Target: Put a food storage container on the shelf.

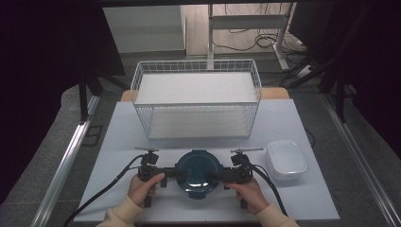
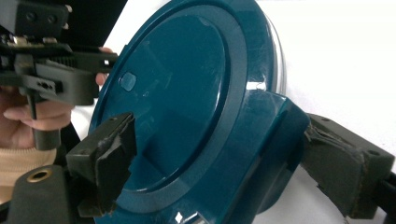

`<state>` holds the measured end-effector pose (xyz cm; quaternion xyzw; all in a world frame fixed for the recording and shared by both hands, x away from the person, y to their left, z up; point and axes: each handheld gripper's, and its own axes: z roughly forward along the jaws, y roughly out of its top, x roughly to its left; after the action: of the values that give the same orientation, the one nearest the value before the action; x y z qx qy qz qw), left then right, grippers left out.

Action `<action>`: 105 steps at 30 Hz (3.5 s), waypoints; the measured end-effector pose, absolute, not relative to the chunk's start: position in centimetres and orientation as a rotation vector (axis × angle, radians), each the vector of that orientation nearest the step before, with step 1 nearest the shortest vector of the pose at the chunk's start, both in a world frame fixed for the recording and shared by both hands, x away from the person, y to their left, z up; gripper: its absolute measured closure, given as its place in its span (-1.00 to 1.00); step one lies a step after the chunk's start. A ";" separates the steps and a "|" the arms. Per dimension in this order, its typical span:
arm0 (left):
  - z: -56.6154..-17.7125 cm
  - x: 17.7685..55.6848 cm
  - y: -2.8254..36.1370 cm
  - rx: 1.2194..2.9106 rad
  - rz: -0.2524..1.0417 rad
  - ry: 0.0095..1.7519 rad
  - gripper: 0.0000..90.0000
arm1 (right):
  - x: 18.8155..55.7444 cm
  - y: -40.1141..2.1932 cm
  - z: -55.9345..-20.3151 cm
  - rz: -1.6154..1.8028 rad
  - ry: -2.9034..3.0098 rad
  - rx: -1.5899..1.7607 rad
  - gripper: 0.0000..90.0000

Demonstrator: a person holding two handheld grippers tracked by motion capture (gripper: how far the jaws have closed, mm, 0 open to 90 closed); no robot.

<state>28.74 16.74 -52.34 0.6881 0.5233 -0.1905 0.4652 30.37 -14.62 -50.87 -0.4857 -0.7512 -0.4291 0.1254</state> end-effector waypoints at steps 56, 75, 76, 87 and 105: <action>-48.3 26.6 17.2 1.601 -0.348 1.236 0.03 | 29.2 -16.0 -47.5 -1.459 -2.169 -1.344 -0.17; -46.6 26.7 17.1 1.610 -0.303 1.197 0.02 | 29.4 -15.9 -45.6 -1.506 -2.229 -1.300 -0.17; -46.5 26.8 17.2 1.607 -0.302 1.195 0.02 | 29.5 -15.9 -45.5 -1.510 -2.230 -1.299 -0.17; -44.6 27.4 17.7 1.607 -0.269 1.169 0.02 | 30.3 -15.4 -43.4 -1.545 -2.257 -1.262 -0.16; -40.6 29.3 18.5 1.597 -0.209 1.140 0.02 | 32.2 -14.5 -39.7 -1.599 -2.281 -1.234 -0.16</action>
<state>29.31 18.53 -40.58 0.6752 0.4818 -0.0882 0.5515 32.16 -14.53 -39.68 -0.4047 -0.7478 -0.5242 0.0475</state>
